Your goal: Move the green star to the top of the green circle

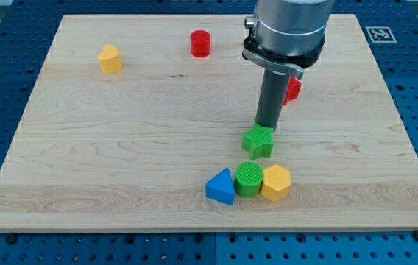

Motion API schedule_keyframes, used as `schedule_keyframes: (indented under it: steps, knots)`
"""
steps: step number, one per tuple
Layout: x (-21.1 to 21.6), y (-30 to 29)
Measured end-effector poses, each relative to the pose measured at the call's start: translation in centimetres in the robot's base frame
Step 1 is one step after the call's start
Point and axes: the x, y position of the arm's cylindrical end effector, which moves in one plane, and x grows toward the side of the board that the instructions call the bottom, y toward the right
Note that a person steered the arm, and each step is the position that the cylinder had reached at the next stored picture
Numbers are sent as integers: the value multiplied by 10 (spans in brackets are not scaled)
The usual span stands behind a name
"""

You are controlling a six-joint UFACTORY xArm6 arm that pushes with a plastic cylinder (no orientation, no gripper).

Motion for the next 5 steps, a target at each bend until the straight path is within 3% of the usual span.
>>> schedule_keyframes:
  steps: [5]
  knots:
    - [16,24]
